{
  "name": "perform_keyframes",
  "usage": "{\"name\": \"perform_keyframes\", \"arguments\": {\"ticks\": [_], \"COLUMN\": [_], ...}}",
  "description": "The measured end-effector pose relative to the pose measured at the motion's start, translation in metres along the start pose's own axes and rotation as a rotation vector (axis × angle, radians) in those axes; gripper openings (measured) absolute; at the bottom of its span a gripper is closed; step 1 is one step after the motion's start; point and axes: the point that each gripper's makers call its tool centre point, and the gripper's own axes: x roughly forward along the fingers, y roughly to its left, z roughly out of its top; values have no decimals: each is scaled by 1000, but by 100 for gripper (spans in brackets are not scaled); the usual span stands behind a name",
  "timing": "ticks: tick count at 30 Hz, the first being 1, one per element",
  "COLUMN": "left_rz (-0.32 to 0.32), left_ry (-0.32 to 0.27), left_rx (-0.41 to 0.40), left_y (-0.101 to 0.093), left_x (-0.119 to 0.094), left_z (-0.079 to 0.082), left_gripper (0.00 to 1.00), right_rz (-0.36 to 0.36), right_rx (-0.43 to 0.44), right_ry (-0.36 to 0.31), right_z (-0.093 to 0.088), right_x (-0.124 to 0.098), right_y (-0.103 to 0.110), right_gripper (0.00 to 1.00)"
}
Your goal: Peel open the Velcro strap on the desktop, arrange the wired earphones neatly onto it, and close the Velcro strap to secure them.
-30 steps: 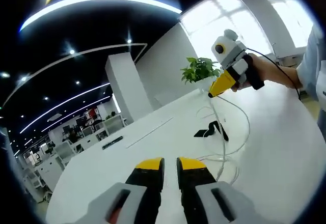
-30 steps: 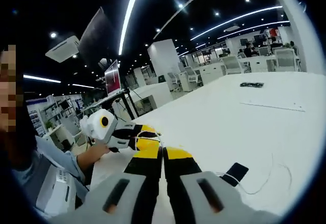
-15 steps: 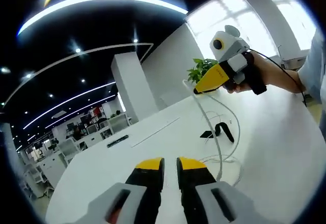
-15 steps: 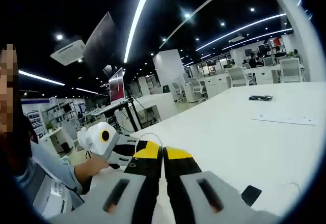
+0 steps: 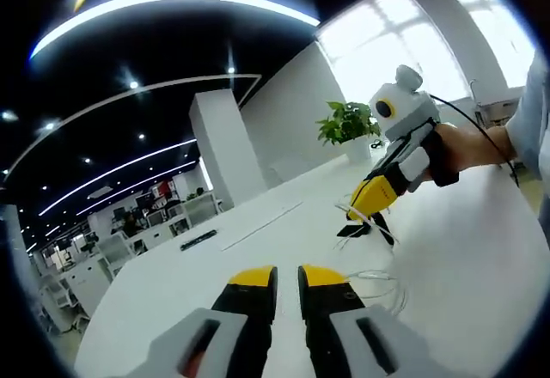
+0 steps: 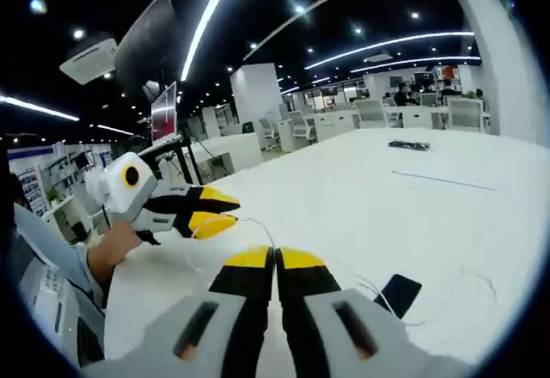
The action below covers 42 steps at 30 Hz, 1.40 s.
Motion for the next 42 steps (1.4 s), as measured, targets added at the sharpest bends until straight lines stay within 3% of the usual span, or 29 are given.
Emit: {"name": "perform_keyframes", "arguments": {"ticks": [3, 8, 14, 17, 20, 26, 30, 36, 42], "left_rz": [-27, -79, -124, -134, -137, -166, -188, -230, -173], "left_ry": [-11, -18, -14, -7, -7, -28, -51, -2, 61], "left_rx": [7, 28, 53, 60, 61, 54, 4, -27, 32], "left_y": [-10, -25, -39, -42, -42, -50, -55, -71, -65], "left_x": [2, 5, 6, 6, 6, 2, -5, 0, 14], "left_z": [4, 9, 10, 8, 9, 24, 43, 49, 37], "left_gripper": [14, 14, 14, 14, 14, 14, 14, 14, 14], "right_rz": [-67, -106, -91, -95, -118, -129, -129, -109, -89], "right_rx": [8, -50, -70, -158, -221, -210, -202, -197, -217], "right_ry": [47, 76, 5, -36, -33, -24, -18, -23, -41], "right_z": [-13, -21, -3, 10, 15, 17, 15, 17, 25], "right_x": [-7, -11, -9, -14, -22, -32, -33, -32, -36], "right_y": [-15, -22, -20, -17, -15, -18, -20, -15, -8], "right_gripper": [4, 4, 4, 4, 4, 4, 4, 4, 4]}}
